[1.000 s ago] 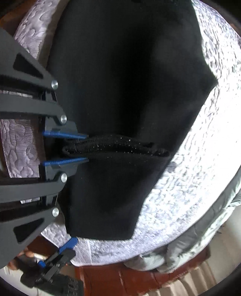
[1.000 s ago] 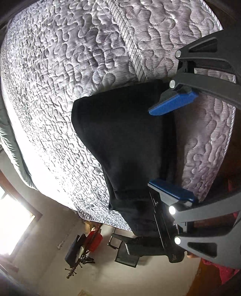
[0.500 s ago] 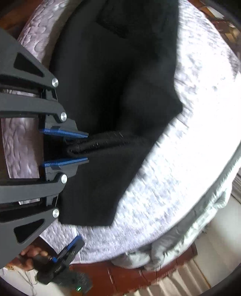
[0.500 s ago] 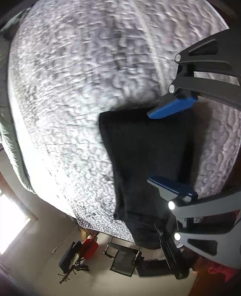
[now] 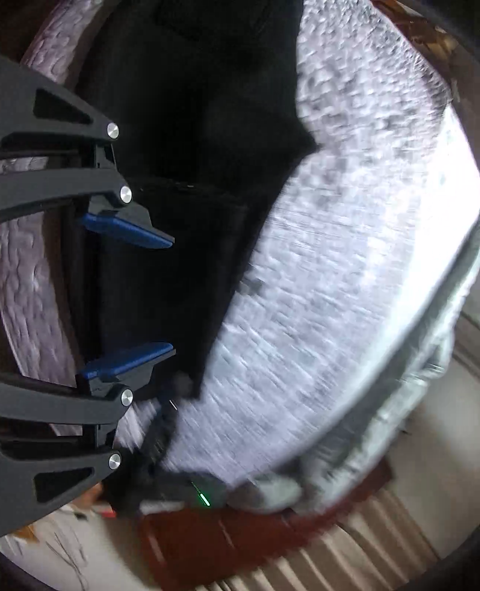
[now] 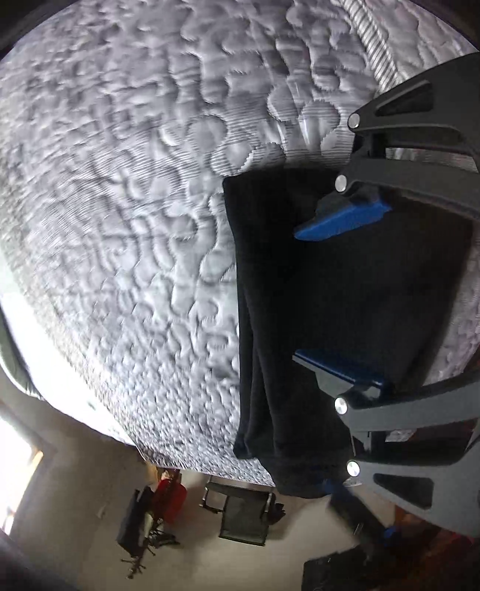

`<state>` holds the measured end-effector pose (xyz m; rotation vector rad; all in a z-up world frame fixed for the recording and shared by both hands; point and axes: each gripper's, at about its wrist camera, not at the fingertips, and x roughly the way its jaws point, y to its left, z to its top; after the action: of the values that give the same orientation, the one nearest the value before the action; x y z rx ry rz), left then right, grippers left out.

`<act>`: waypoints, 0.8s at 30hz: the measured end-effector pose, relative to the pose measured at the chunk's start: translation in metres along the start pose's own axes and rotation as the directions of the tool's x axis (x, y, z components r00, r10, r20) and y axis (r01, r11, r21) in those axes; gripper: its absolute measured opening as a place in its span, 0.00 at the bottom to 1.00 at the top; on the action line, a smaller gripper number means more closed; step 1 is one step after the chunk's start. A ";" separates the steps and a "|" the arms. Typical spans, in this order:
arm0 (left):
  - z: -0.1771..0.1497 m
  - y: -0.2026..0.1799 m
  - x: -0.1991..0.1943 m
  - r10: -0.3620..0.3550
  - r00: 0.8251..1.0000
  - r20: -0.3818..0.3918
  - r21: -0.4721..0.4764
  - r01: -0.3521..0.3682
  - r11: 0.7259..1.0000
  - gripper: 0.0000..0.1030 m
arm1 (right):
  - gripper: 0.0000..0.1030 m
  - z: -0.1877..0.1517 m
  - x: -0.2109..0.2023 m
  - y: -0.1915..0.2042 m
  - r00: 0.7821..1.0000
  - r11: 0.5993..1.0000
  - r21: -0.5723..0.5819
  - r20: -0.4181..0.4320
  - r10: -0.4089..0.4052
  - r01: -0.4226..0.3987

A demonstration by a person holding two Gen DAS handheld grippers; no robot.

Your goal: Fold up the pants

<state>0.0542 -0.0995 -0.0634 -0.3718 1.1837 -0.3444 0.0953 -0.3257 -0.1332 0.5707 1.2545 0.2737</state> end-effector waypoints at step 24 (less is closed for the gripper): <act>-0.029 0.053 -0.020 0.043 0.999 0.011 -0.034 -0.043 0.998 0.58 | 0.66 -0.062 -0.035 0.008 0.999 0.999 -0.015 0.021 -0.030 0.030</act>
<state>0.0242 -0.0468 -0.0804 -0.3768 1.1861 -0.2847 0.0269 -0.3207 -0.1130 0.5398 1.2390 0.2512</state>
